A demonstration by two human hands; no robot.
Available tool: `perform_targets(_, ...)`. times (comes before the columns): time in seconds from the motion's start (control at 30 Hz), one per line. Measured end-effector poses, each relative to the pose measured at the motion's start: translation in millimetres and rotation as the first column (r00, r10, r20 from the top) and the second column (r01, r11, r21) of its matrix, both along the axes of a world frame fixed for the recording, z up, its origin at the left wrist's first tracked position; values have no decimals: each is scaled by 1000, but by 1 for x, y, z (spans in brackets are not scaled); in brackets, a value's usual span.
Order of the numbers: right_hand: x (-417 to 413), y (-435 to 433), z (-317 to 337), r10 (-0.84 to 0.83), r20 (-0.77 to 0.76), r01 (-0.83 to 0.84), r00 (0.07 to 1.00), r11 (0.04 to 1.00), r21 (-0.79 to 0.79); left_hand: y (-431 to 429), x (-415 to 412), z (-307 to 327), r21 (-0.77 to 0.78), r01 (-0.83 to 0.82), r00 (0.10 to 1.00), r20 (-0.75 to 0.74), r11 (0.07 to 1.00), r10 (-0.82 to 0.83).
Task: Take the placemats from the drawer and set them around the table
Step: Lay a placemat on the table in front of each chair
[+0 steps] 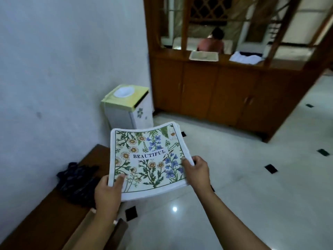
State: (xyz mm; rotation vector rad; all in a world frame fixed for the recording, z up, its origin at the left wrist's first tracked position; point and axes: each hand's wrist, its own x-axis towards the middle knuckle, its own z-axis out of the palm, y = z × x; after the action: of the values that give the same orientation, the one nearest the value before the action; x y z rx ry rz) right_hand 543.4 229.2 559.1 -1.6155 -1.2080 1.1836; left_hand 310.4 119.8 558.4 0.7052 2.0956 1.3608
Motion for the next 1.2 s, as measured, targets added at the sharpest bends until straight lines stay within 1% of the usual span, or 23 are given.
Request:
perform_targets(0.1,107,9,14,-131,3,131,991,991,20,43,95,13,63,129,991,12,990,-130)
perform_targets(0.17,173,11,20,-211,36,210,977,977,36,65,156,18,83,216,975,28,973,-219)
perform_targets(0.27,274,5,25,-360,78,355,930,932,67,94,252,23,99,367,929,6,925,-369)
perform_targets(0.37,354,-10,30,-500,94,495,861,866,76,117,330,27,109,493,869,0,863,-496)
perform_targets(0.5,440,-42,27,-681,119,674,723,732,100,143,425,25,90,671,740,-7,736,-673)
perform_targets(0.67,519,-100,28,-871,85,864,485,491,108,156,539,26,94,864,498,-23,494,-867)
perform_targets(0.77,555,-146,35,-953,55,946,298,302,119,150,608,29,103,948,307,-25,303,-951)
perform_targets(0.83,570,-179,44,-977,52,970,205,210,125,140,650,34,113,977,185,-18,182,-983)
perform_targets(0.93,586,-239,49,-997,74,990,-3,7,141,107,711,40,144,989,-37,-24,-40,-999)
perform_targets(0.97,589,-263,50,-995,80,988,-60,-47,150,91,729,43,152,983,-102,-27,-105,-994)
perform_targets(1.03,591,-306,57,-985,97,978,-145,-128,166,55,758,51,180,961,-209,-29,-211,-978)
perform_targets(1.1,589,-357,64,-970,70,958,-234,-217,186,10,783,54,194,929,-316,-21,-314,-948)
perform_targets(1.2,583,-441,69,-928,83,917,-364,-341,208,-64,806,60,203,876,-444,-19,-438,-896)
